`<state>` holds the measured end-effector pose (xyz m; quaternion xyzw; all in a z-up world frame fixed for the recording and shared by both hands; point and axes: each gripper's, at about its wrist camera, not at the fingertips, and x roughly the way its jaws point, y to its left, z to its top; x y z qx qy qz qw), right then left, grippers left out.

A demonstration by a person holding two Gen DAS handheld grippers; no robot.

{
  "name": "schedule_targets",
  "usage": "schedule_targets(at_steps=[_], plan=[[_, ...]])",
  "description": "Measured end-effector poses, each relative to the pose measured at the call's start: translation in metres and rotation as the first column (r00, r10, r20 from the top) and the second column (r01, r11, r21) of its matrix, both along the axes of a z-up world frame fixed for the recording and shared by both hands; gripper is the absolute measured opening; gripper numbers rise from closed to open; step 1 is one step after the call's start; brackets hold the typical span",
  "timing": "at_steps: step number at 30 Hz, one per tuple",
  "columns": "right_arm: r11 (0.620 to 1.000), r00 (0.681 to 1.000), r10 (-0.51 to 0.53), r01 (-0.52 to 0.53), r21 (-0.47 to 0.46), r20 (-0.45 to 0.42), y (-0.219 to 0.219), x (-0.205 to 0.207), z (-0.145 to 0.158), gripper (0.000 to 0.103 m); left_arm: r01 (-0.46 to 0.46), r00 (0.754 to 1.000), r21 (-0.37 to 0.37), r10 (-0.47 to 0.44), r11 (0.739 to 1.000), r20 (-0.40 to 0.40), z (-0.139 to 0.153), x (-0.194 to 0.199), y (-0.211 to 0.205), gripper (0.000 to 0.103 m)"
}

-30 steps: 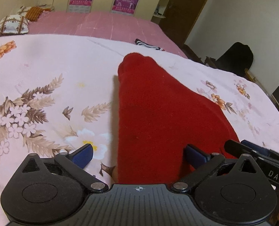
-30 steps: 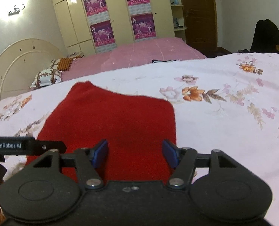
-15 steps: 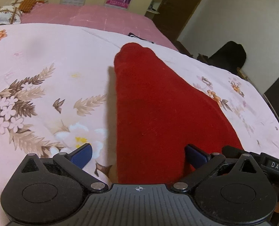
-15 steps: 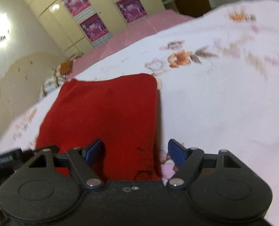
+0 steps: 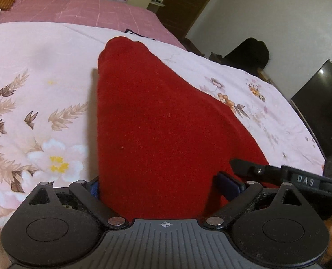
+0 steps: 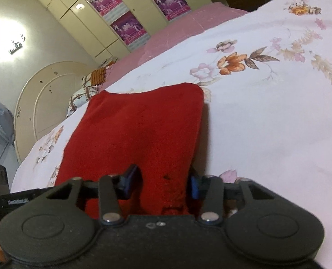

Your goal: Fold small clothes

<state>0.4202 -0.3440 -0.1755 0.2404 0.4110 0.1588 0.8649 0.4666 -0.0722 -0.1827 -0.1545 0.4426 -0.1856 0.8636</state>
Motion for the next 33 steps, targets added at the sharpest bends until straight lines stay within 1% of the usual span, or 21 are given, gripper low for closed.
schedule_targets(at_steps=[2, 4, 5, 6, 7, 8, 11, 12, 14, 16, 17, 18, 22, 26, 30, 33], plan=[[1.000, 1.000, -0.003, 0.003, 0.018, 0.006, 0.001, 0.004, -0.003, 0.056, -0.002, 1.000, -0.003, 0.002, 1.000, 0.002, -0.001, 0.002, -0.001, 0.096], [1.000, 1.000, 0.000, -0.001, 0.011, 0.013, 0.005, 0.006, -0.003, 0.056, -0.008, 1.000, -0.009, 0.008, 1.000, 0.002, -0.001, 0.001, 0.001, 0.096], [1.000, 1.000, 0.005, -0.005, 0.013, 0.011, 0.005, 0.007, -0.003, 0.052, -0.013, 1.000, -0.014, 0.013, 1.000, 0.002, -0.001, 0.000, 0.002, 0.092], [0.999, 1.000, 0.011, -0.011, 0.031, 0.007, 0.005, 0.006, -0.002, 0.040, -0.025, 1.000, -0.015, 0.026, 1.000, 0.006, 0.001, -0.002, 0.003, 0.085], [0.998, 1.000, 0.015, -0.016, 0.055, 0.002, 0.002, 0.004, 0.000, 0.038, -0.029, 1.000, -0.026, 0.030, 0.999, 0.008, 0.003, -0.003, 0.005, 0.081], [0.998, 1.000, 0.020, -0.021, 0.052, 0.010, 0.001, 0.002, 0.002, 0.033, -0.029, 0.999, -0.032, 0.030, 0.999, 0.014, 0.005, -0.004, 0.007, 0.077], [0.998, 1.000, 0.020, -0.021, 0.060, 0.006, -0.002, 0.001, 0.000, 0.033, -0.024, 1.000, -0.031, 0.025, 0.999, 0.015, 0.002, -0.002, 0.008, 0.076], [0.998, 1.000, 0.020, -0.020, 0.063, -0.002, -0.001, 0.003, -0.003, 0.037, -0.033, 0.999, -0.041, 0.033, 0.999, 0.008, -0.001, 0.000, 0.010, 0.076], [0.999, 1.000, 0.019, -0.018, 0.051, 0.000, 0.002, 0.006, -0.004, 0.038, -0.045, 0.999, -0.039, 0.045, 0.998, 0.009, -0.001, 0.001, 0.009, 0.076], [0.999, 1.000, 0.016, -0.016, 0.036, 0.002, 0.005, 0.005, -0.002, 0.037, -0.046, 0.999, -0.026, 0.046, 0.999, 0.018, 0.003, -0.001, 0.006, 0.070], [0.999, 1.000, 0.012, -0.012, 0.040, 0.004, 0.006, 0.002, 0.002, 0.034, -0.042, 0.999, -0.020, 0.043, 0.999, 0.031, 0.008, -0.004, 0.005, 0.062], [0.999, 1.000, 0.012, -0.013, 0.045, 0.018, 0.006, -0.001, 0.007, 0.031, -0.041, 0.998, -0.018, 0.041, 0.999, 0.042, 0.011, -0.006, 0.005, 0.057], [0.995, 0.998, 0.009, -0.015, 0.095, 0.062, 0.010, -0.011, 0.023, 0.030, -0.036, 0.998, -0.026, 0.038, 0.999, 0.055, 0.024, -0.012, 0.012, 0.056], [0.992, 0.993, 0.043, -0.056, 0.117, 0.107, 0.031, -0.015, 0.044, 0.029, -0.060, 0.995, -0.034, 0.063, 0.998, 0.074, 0.038, -0.023, 0.030, 0.056], [0.985, 0.987, 0.075, -0.095, 0.143, 0.141, 0.061, -0.017, 0.061, 0.029, -0.091, 0.991, -0.036, 0.094, 0.995, 0.093, 0.059, -0.034, 0.066, 0.056], [0.978, 0.983, 0.108, -0.132, 0.164, 0.151, 0.089, -0.016, 0.066, 0.029, -0.127, 0.987, -0.016, 0.128, 0.992, 0.100, 0.071, -0.045, 0.106, 0.056]])
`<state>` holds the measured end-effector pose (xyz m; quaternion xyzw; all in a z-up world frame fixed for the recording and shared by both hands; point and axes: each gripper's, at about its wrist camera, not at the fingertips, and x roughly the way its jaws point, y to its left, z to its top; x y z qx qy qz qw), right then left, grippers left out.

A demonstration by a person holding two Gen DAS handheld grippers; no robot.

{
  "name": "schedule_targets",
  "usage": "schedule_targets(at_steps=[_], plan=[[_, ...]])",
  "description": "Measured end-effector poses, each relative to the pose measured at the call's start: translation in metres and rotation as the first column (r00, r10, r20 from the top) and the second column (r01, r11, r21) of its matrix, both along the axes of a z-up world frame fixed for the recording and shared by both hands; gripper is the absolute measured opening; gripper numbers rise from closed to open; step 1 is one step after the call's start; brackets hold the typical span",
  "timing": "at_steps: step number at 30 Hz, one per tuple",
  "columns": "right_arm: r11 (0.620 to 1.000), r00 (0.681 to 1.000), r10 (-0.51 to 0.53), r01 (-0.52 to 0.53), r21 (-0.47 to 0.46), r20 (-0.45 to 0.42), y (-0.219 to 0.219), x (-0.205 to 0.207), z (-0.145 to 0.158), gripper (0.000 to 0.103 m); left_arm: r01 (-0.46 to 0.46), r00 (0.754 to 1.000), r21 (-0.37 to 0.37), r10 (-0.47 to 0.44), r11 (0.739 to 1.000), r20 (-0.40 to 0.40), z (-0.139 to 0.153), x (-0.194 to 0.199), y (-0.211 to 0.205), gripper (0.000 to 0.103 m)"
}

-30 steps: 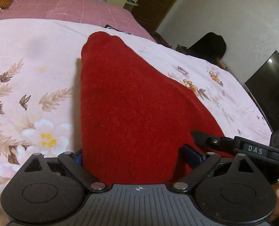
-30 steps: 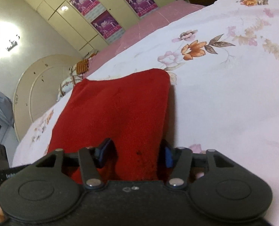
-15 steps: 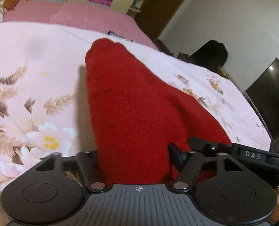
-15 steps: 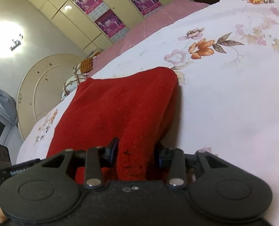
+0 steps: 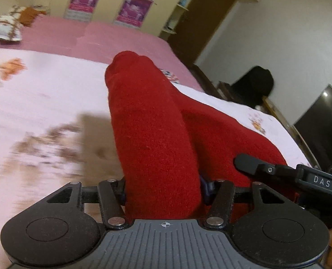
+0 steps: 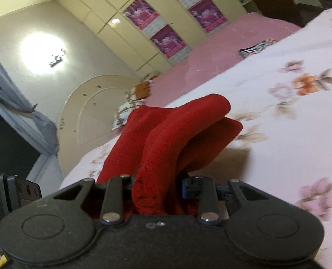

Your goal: Fold small clothes

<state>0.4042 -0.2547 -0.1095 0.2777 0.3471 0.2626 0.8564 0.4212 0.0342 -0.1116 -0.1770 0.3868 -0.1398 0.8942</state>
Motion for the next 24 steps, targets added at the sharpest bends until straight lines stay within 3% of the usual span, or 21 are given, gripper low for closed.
schedule_targets(at_steps=[8, 15, 21, 22, 24], plan=[[0.995, 0.997, 0.081, -0.080, 0.067, -0.014, 0.105, 0.002, -0.012, 0.029, -0.114, 0.993, 0.066, 0.114, 0.991, 0.010, 0.005, -0.027, 0.109, 0.056], [0.993, 0.993, 0.118, -0.117, 0.025, -0.013, 0.192, 0.016, -0.022, 0.029, -0.174, 0.985, 0.083, 0.175, 0.981, -0.004, -0.017, -0.019, 0.187, 0.056], [0.993, 0.993, 0.115, -0.116, -0.029, -0.021, 0.223, 0.031, -0.038, 0.029, -0.196, 0.980, 0.123, 0.197, 0.973, 0.005, -0.044, 0.005, 0.226, 0.057], [0.992, 0.994, 0.109, -0.111, -0.064, -0.033, 0.225, 0.035, -0.044, 0.030, -0.203, 0.978, 0.129, 0.206, 0.971, -0.009, -0.054, 0.008, 0.231, 0.060], [0.984, 0.997, 0.060, -0.068, -0.167, -0.055, 0.228, 0.039, -0.057, 0.036, -0.234, 0.971, 0.126, 0.238, 0.964, -0.017, -0.071, 0.008, 0.241, 0.085]])
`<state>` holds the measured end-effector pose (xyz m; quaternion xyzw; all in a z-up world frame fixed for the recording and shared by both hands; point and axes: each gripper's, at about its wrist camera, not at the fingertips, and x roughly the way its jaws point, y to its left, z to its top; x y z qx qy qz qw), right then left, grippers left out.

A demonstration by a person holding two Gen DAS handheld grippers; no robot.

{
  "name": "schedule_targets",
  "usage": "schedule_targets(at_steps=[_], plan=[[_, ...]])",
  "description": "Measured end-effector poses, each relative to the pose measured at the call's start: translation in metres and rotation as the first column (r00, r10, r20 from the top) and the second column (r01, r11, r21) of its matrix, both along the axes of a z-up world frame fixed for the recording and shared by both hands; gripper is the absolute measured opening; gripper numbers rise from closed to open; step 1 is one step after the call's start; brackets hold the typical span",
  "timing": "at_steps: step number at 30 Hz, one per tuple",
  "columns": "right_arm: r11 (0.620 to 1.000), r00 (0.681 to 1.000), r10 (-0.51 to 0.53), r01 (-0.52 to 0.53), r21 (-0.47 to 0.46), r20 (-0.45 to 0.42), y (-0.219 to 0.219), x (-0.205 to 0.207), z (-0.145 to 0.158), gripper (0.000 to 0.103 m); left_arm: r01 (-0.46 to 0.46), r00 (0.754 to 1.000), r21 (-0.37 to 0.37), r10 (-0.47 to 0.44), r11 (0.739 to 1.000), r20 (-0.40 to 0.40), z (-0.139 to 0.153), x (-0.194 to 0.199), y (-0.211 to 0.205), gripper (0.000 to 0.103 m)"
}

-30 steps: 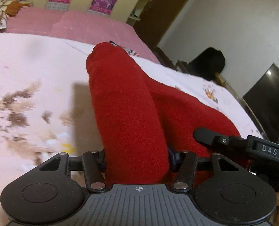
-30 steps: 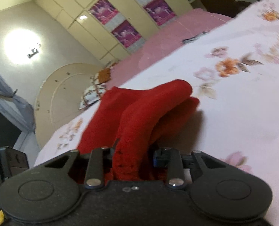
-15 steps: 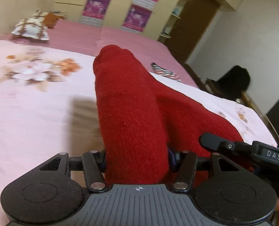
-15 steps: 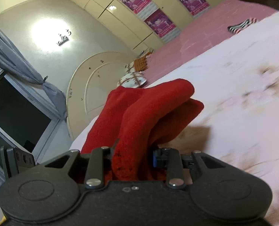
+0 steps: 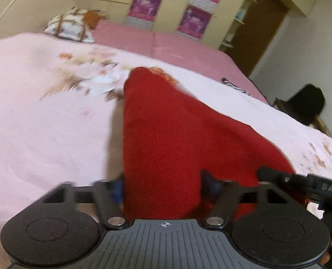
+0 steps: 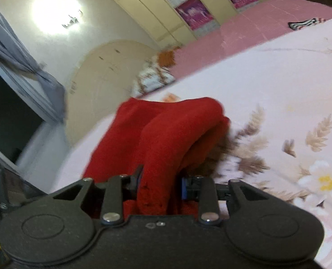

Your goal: Fold small clothes

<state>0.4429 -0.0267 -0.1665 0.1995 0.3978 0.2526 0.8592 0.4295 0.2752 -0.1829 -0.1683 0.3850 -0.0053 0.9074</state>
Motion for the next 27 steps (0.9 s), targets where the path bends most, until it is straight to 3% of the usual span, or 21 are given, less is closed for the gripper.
schedule_targets(at_steps=[2, 9, 13, 18, 21, 27], plan=[[0.998, 1.000, -0.025, 0.025, -0.054, 0.005, -0.004, -0.001, -0.006, 0.044, -0.008, 1.000, 0.001, 0.008, 1.000, 0.009, -0.004, -0.002, 0.003, 0.087], [0.981, 0.986, -0.046, 0.076, -0.181, 0.161, -0.007, -0.037, 0.035, 0.041, -0.011, 0.998, 0.066, 0.007, 0.998, 0.062, 0.021, -0.031, 0.002, 0.087], [0.964, 0.963, 0.080, -0.010, -0.265, 0.256, 0.008, -0.076, 0.063, 0.041, 0.012, 0.998, 0.091, -0.017, 0.996, 0.056, 0.029, -0.067, 0.006, 0.087], [0.927, 0.958, 0.187, -0.098, -0.362, 0.219, 0.032, -0.112, 0.050, 0.039, 0.040, 0.999, 0.127, -0.039, 0.991, -0.011, 0.009, -0.092, -0.007, 0.087], [0.884, 0.967, 0.205, -0.118, -0.452, 0.149, 0.041, -0.116, 0.022, 0.036, 0.024, 1.000, 0.136, -0.021, 0.990, -0.022, -0.003, -0.093, -0.011, 0.089], [0.902, 0.977, 0.153, -0.076, -0.425, 0.150, 0.044, -0.123, 0.031, 0.041, 0.007, 0.999, 0.181, 0.003, 0.984, -0.054, 0.006, -0.091, -0.017, 0.091]])
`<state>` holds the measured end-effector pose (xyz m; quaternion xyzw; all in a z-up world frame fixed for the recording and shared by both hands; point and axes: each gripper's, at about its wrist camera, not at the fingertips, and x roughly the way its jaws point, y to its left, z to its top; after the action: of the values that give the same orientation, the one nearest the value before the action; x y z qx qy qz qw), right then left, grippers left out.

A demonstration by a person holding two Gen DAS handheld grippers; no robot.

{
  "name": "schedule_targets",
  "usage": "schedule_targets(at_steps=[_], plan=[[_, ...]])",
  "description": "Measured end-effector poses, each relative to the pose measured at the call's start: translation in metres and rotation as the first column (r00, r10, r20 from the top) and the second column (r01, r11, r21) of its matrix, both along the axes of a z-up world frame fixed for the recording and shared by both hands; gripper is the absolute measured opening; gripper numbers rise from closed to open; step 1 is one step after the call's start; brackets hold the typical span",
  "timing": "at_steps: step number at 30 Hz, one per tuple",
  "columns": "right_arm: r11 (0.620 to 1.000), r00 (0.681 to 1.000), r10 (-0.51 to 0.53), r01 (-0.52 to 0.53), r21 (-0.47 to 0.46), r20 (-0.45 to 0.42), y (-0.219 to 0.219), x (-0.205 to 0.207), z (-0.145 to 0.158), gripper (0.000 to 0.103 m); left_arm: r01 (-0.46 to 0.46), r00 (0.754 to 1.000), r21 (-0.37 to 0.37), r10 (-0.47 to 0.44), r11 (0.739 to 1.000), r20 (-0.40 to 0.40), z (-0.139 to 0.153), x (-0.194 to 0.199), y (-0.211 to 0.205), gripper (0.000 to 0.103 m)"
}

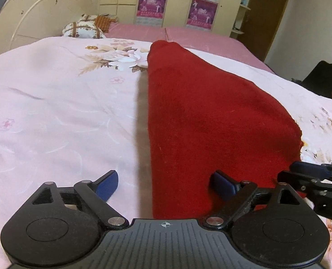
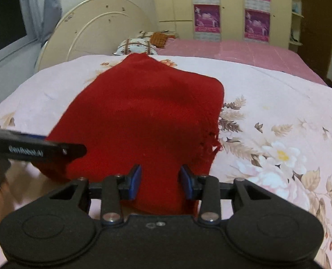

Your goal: Fold small clothes

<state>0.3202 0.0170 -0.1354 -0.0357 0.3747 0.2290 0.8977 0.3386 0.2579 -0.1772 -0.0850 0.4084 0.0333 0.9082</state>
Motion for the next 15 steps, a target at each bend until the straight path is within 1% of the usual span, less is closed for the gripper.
schedule_targets(at_steps=[4, 7, 8, 9, 12, 13, 15], plan=[[0.995, 0.998, -0.056, 0.057, 0.082, -0.020, -0.008, -0.013, 0.011, 0.043, -0.010, 1.000, 0.017, 0.010, 1.000, -0.007, 0.007, -0.005, -0.002, 0.091], [0.994, 0.997, -0.078, 0.078, 0.079, -0.012, -0.005, -0.017, 0.016, 0.043, -0.020, 1.000, 0.011, 0.020, 1.000, -0.007, 0.015, -0.009, -0.004, 0.092], [0.994, 0.997, -0.080, 0.080, 0.077, -0.007, -0.005, -0.018, 0.018, 0.043, -0.020, 1.000, 0.007, 0.020, 1.000, -0.003, 0.019, -0.010, -0.005, 0.094], [0.994, 0.997, -0.083, 0.083, 0.078, -0.002, -0.005, -0.019, 0.021, 0.043, -0.021, 1.000, 0.007, 0.021, 1.000, 0.003, 0.022, -0.011, -0.006, 0.103], [0.992, 0.995, -0.095, 0.093, 0.090, 0.015, -0.006, -0.014, 0.024, 0.045, -0.035, 0.998, 0.022, 0.033, 0.999, 0.051, 0.036, -0.014, -0.011, 0.103], [0.991, 0.995, -0.099, 0.096, 0.091, 0.021, -0.007, -0.014, 0.027, 0.045, -0.031, 0.998, 0.014, 0.031, 0.999, 0.058, 0.040, -0.012, -0.012, 0.103], [0.990, 0.993, -0.110, 0.107, 0.090, 0.029, -0.008, -0.011, 0.028, 0.047, -0.032, 0.999, 0.011, 0.031, 0.999, 0.044, 0.043, -0.006, -0.016, 0.103]])
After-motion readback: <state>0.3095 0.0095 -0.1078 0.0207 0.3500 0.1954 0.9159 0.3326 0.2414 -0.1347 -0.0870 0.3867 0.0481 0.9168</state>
